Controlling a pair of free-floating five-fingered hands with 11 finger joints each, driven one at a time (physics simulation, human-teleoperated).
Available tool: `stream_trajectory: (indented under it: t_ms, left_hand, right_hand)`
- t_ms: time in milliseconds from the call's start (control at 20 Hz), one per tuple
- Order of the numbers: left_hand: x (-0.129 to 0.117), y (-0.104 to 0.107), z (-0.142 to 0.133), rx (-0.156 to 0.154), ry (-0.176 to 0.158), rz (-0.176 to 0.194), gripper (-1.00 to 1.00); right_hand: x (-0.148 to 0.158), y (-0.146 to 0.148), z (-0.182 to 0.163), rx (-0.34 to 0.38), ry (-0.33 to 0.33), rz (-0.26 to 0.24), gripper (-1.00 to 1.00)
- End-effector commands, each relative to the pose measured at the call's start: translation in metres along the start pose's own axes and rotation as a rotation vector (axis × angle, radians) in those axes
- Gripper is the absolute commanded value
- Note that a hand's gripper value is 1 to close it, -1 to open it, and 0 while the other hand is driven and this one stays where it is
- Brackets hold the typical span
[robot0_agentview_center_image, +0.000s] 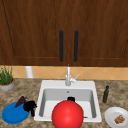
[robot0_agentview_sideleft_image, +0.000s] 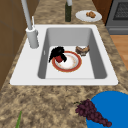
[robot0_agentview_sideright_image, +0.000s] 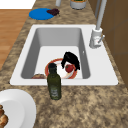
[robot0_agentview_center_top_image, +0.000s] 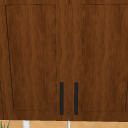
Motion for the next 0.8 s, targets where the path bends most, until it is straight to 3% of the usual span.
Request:
stream_trajectory:
  t_ms: [0, 450, 750]
  left_hand:
    - [0.0, 0.0, 0.0, 0.0, 0.0, 0.0, 0.0]
    - [0.0, 0.0, 0.0, 0.0, 0.0, 0.0, 0.0]
    - [0.0, 0.0, 0.0, 0.0, 0.0, 0.0, 0.0]
  right_hand:
    - [0.0, -0.011, 0.006, -0.023, 0.015, -0.016, -1.0]
    - [-0.007, -0.054, 0.031, 0.032, -0.005, 0.004, -1.0]
    - [-0.025, -0.079, 0.059, -0.006, -0.021, -0.017, -1.0]
